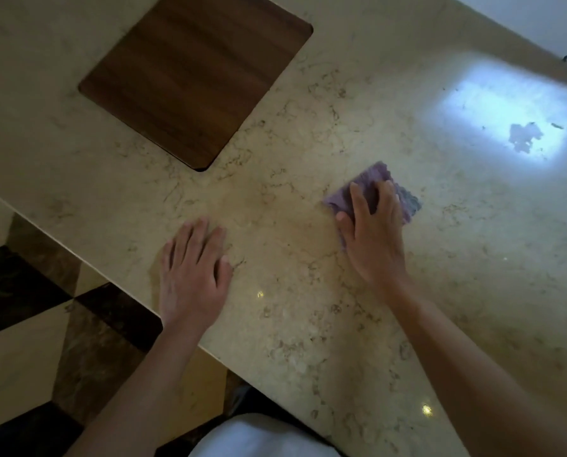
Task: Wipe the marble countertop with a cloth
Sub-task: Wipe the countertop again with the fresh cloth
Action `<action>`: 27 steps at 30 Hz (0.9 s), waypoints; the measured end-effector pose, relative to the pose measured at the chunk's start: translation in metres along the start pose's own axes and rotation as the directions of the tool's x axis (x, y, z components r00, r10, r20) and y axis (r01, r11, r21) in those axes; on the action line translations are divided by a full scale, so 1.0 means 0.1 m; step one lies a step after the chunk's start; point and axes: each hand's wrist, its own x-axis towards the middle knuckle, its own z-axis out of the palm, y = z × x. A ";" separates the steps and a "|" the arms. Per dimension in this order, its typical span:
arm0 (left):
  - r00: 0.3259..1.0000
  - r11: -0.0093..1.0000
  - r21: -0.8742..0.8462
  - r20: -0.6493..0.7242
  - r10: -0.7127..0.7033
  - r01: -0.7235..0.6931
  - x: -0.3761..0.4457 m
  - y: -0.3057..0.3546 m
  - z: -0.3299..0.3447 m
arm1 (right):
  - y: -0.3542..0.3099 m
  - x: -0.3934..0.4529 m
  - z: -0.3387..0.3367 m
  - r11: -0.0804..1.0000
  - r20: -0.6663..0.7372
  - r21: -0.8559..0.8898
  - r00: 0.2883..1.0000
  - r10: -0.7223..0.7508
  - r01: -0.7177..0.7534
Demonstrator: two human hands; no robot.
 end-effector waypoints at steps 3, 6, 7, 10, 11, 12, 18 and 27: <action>1.000 1.000 0.009 0.006 -0.002 0.002 0.01 -0.01 0.00 | -0.06 0.23 -0.04 0.998 0.021 -0.069 1.000 -0.005 0.007; 1.000 1.000 0.018 0.003 -0.001 0.001 0.01 -0.01 -0.02 | -0.31 0.58 -0.01 0.997 0.012 -0.058 0.998 0.054 -0.053; 1.000 1.000 0.018 0.000 0.000 0.000 0.01 0.00 -0.02 | -0.44 0.62 0.00 0.997 0.005 -0.066 1.000 0.028 -0.028; 1.000 1.000 0.004 -0.008 0.002 -0.002 0.01 -0.01 -0.01 | -0.83 0.27 0.13 0.967 0.050 -0.022 0.966 -0.252 0.253; 1.000 1.000 0.000 -0.009 0.003 -0.003 0.01 -0.02 -0.01 | -0.96 -0.03 0.19 0.935 0.070 0.004 0.933 -0.354 0.355; 1.000 1.000 -0.004 -0.015 0.006 -0.006 0.01 -0.04 0.00 | -1.07 -0.40 0.24 0.903 0.075 0.038 0.900 -0.429 0.427; 0.999 1.000 -0.024 -0.040 0.018 -0.019 0.01 -0.05 0.02 | -0.56 -1.18 0.25 0.819 0.178 0.018 0.804 -0.567 0.573; 0.998 0.999 -0.025 -0.055 0.030 -0.032 0.01 -0.05 0.06 | -0.27 0.03 0.01 0.996 0.009 -0.005 0.996 -0.086 0.086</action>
